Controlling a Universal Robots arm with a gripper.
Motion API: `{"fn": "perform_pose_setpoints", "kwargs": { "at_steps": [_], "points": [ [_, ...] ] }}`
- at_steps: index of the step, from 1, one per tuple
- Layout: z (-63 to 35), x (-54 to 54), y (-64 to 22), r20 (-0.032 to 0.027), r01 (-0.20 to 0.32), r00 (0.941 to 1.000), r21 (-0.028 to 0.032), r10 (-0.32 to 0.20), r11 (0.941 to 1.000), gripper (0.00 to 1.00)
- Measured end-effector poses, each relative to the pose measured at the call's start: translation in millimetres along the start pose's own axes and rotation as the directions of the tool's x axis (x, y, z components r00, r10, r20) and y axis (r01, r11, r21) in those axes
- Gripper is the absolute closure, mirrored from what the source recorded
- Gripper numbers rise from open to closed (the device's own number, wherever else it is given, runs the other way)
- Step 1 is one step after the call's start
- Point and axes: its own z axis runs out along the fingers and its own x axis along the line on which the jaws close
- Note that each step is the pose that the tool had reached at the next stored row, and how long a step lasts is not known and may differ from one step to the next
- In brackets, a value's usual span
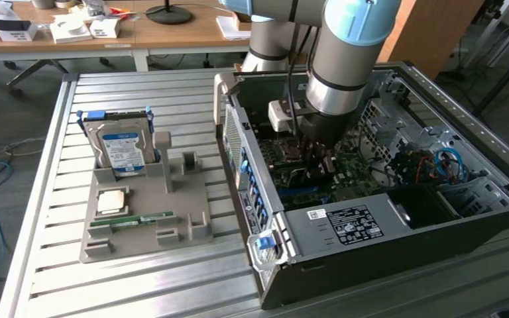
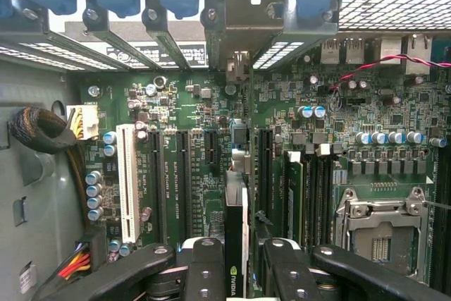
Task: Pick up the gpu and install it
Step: 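Insert the gpu into the slot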
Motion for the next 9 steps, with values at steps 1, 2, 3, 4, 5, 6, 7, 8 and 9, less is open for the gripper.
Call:
{"fn": "perform_pose_setpoints", "kwargs": {
  "at_steps": [1,2,3,4,5,6,7,8,9],
  "points": [
    [0.0,0.0,0.0,0.0001,0.0,1.0,0.0,0.0,1.0,0.74],
    [0.0,0.0,0.0,0.0002,0.0,1.0,0.0001,0.0,1.0,0.74],
    [0.0,0.0,0.0,0.0001,0.0,1.0,0.0,0.0,1.0,0.74],
    [0.1,0.0,0.0,0.0002,0.0,1.0,0.0001,0.0,1.0,0.74],
    [0.0,0.0,0.0,0.0002,0.0,1.0,0.0001,0.0,1.0,0.74],
    [0.1,0.0,0.0,0.0002,0.0,1.0,0.0001,0.0,1.0,0.74],
    [0.0,0.0,0.0,0.0002,0.0,1.0,0.0,0.0,1.0,0.74],
    [1.0,-0.4,0.0,0.0035,0.0,1.0,0.0007,0.0,1.0,0.74],
    [1.1,-0.3,0.0,0.0025,0.0,1.0,0.0009,0.0,1.0,0.73]
  ]
}}
